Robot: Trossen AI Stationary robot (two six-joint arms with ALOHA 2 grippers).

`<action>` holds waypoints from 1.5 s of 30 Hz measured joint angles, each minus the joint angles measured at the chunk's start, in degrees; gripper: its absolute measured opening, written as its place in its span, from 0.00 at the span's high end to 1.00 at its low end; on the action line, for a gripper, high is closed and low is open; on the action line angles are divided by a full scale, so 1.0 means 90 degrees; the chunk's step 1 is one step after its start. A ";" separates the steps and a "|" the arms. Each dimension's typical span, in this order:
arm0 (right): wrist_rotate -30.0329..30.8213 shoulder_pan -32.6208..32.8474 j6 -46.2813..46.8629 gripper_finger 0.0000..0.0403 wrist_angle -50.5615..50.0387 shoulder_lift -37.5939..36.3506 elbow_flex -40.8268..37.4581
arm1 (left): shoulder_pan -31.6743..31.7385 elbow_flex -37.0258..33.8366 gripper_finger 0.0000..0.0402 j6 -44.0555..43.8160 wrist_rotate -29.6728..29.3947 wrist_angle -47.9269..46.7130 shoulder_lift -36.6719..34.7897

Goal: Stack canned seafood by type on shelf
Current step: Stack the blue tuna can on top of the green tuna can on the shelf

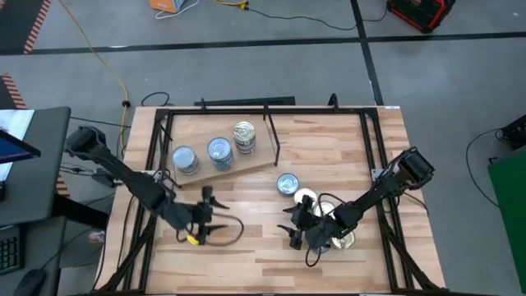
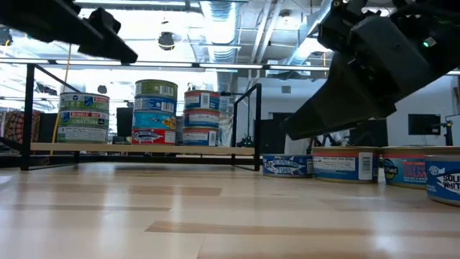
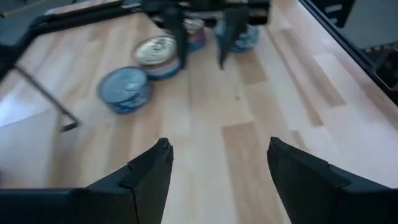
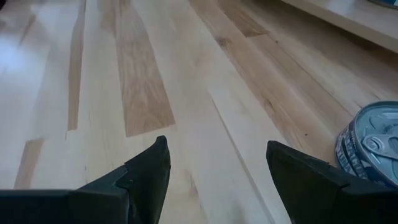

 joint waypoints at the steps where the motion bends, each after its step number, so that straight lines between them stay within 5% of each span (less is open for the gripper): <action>1: -0.0005 0.0001 -0.0005 0.28 -0.0025 0.0000 0.0000 | -0.0094 0.0000 0.38 -0.0014 -0.0035 0.0173 0.0222; 5: -0.0023 0.0112 -0.0094 0.28 -0.0190 -0.0067 0.0000 | -0.0316 0.0000 0.38 -0.0016 -0.0072 0.0907 0.1039; 13: -0.0006 0.0155 0.0240 0.28 -0.2290 -0.0780 0.0484 | -0.0255 0.0002 0.38 -0.0187 -0.0138 0.2152 0.2126; 22: -0.0541 -0.0790 -0.0027 0.28 -0.2848 -0.0782 0.0580 | 0.0060 0.0005 0.38 -0.0450 -0.0094 0.3329 0.3017; 31: -0.0633 -0.1591 -0.0098 0.28 -0.3358 -0.0747 0.0660 | 0.0098 0.0007 0.38 -0.0654 -0.0644 0.3430 0.3145; 45: -0.0393 -0.1746 -0.0651 0.28 -0.3864 -0.0576 0.1005 | 0.0043 0.0007 0.38 -0.0676 -0.0684 0.3413 0.3122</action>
